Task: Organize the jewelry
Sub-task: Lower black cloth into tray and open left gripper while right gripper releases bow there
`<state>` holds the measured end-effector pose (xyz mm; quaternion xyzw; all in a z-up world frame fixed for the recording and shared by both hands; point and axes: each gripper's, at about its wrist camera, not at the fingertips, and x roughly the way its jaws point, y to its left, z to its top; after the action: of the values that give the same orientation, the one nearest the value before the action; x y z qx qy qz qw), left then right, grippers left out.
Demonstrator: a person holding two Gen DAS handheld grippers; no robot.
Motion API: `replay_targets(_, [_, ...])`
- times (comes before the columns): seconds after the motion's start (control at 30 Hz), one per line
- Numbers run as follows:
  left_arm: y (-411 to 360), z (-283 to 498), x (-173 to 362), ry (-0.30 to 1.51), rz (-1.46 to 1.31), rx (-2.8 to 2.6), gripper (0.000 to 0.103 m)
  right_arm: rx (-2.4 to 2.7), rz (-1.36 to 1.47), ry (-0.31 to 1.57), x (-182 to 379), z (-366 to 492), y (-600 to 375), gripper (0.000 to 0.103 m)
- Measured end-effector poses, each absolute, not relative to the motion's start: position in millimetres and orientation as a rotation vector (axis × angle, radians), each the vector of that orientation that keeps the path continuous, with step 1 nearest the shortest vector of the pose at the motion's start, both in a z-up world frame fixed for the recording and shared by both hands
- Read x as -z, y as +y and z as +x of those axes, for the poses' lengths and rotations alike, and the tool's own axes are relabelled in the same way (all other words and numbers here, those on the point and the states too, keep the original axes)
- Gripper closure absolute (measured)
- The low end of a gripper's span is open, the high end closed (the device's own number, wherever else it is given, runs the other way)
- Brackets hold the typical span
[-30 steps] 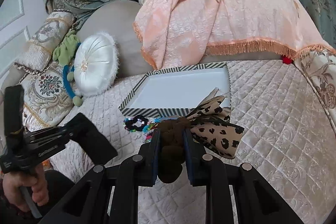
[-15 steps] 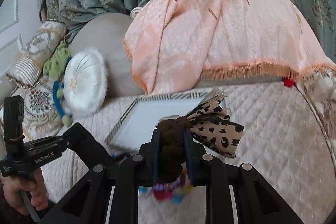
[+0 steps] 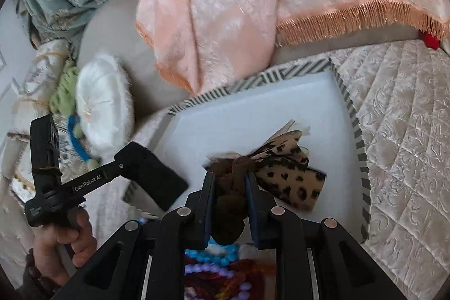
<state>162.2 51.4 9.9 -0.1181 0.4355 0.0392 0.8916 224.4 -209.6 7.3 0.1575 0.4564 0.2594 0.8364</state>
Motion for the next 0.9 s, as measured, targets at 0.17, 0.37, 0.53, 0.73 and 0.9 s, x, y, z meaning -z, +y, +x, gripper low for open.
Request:
replay_targets(0.17, [49.6,161.0,-4.5,0.927,-0.2,-0.108,0.088,-0.449,0.323,1.008,2.3,231.2,-224.4,0.083])
replay_targets(0.37, [61.2,157.6,4.1,0.967,-0.24,-0.133,0.052,-0.452,0.308,1.013,-1.7,231.3,-233.0,0.082])
replay_targets(0.53, [62.5,146.7,2.1,0.963,-0.214,-0.129,0.052,-0.411,0.286,0.995,1.2,234.0,-248.1,0.065])
replay_targets(0.73, [71.4,135.1,-16.2,0.889,-0.26,-0.113,0.052,-0.481,0.364,0.94,0.6,239.6,-265.7,0.066])
replay_targets(0.9, [79.5,124.7,-32.2,0.848,-0.277,-0.1,0.048,-0.48,0.375,0.895,-15.5,235.8,-263.2,0.066])
